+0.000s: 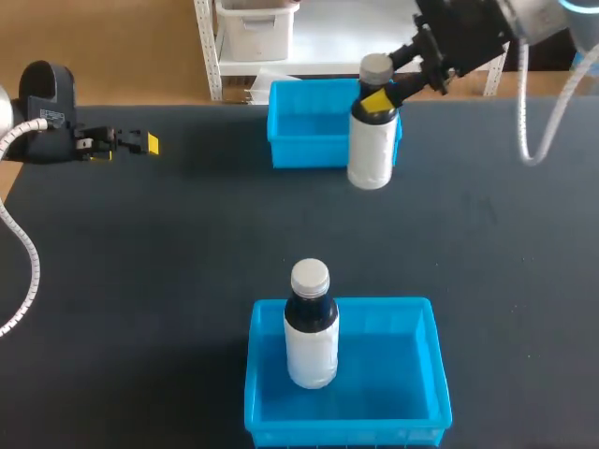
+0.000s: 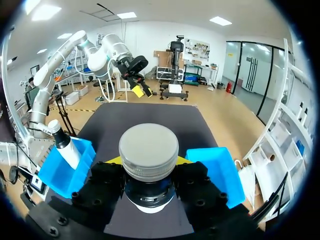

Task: Pick up the bottle, and place it in the far bin if it is heavy, or in the near bin if it is light.

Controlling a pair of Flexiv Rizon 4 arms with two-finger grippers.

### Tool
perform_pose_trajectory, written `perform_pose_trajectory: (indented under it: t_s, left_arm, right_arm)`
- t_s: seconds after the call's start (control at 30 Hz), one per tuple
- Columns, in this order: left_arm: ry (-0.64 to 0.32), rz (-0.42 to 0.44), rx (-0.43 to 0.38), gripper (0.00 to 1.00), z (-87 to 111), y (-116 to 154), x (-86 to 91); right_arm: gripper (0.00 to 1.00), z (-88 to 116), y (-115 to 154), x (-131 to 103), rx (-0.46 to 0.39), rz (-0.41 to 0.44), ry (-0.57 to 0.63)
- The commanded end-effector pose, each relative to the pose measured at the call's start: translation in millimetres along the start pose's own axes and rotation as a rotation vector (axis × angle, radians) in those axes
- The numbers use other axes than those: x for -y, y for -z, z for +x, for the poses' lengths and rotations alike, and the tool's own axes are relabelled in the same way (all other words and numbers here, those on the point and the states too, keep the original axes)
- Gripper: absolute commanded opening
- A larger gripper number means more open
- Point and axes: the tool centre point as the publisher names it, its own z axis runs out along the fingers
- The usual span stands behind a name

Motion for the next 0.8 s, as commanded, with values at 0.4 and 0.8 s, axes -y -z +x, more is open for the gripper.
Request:
perform_pose_trajectory:
  t_s: [0.4, 0.8]
  left_arm:
    - [0.0, 0.0, 0.0, 1.0, 0.0, 0.0, 0.0]
    - [0.0, 0.0, 0.0, 1.0, 0.0, 0.0, 0.0]
  right_arm:
    - [0.0, 17.1, 63.5, 3.4, -0.033, 0.139, -0.041]
    - [0.0, 22.0, 77.9, 70.8, -0.028, 0.137, -0.006]
